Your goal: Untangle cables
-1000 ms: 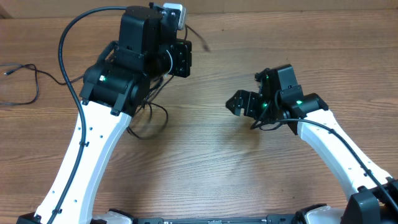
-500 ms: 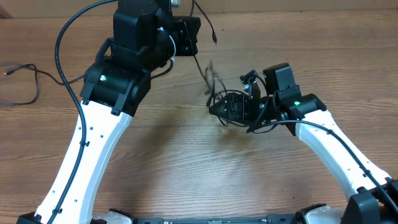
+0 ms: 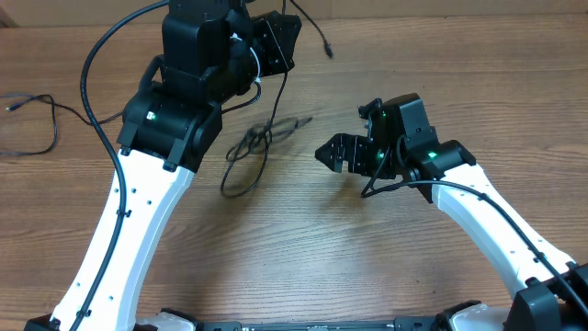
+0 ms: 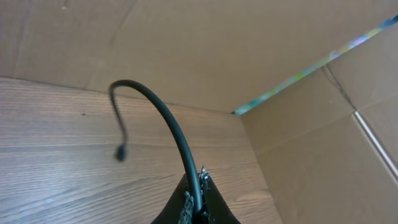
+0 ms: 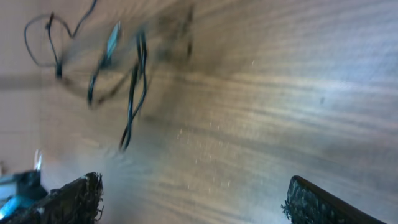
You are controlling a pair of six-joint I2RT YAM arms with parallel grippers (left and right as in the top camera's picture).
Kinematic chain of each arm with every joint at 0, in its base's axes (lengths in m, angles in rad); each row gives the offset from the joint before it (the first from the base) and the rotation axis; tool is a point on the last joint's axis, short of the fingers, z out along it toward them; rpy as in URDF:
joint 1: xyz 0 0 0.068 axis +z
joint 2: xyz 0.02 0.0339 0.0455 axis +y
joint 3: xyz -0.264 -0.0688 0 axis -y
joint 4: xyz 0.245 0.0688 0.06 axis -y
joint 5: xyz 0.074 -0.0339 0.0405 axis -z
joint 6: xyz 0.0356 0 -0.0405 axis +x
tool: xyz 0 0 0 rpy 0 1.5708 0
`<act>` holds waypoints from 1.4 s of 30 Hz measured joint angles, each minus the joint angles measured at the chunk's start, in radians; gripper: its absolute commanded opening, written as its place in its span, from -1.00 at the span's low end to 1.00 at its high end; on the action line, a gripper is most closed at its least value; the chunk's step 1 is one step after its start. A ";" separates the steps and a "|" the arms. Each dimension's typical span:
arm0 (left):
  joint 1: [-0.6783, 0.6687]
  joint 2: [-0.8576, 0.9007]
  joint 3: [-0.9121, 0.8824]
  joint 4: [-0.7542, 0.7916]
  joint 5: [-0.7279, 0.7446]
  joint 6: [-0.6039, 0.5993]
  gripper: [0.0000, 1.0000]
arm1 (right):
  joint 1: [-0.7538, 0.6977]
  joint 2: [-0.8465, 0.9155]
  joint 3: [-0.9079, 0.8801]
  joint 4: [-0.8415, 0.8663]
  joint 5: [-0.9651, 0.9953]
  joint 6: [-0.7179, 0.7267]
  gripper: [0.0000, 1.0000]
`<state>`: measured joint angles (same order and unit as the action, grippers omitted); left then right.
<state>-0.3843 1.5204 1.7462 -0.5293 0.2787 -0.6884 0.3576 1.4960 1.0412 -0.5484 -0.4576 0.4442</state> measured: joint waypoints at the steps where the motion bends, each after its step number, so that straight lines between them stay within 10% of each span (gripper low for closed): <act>1: 0.000 -0.002 0.000 0.003 0.003 -0.005 -0.92 | 0.000 0.000 0.000 0.016 0.006 0.001 0.87; 22: 0.000 -0.035 0.021 0.104 0.218 -0.020 -0.91 | 0.061 0.000 0.000 0.128 0.078 -0.428 0.49; 42: 0.000 -0.035 0.021 0.111 0.154 -0.019 -0.91 | 0.089 0.000 -0.004 -0.012 -0.058 -0.236 0.55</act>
<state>-0.3843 1.4857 1.7676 -0.4179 0.4328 -0.7074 0.4469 1.4960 1.0370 -0.5602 -0.5159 0.2081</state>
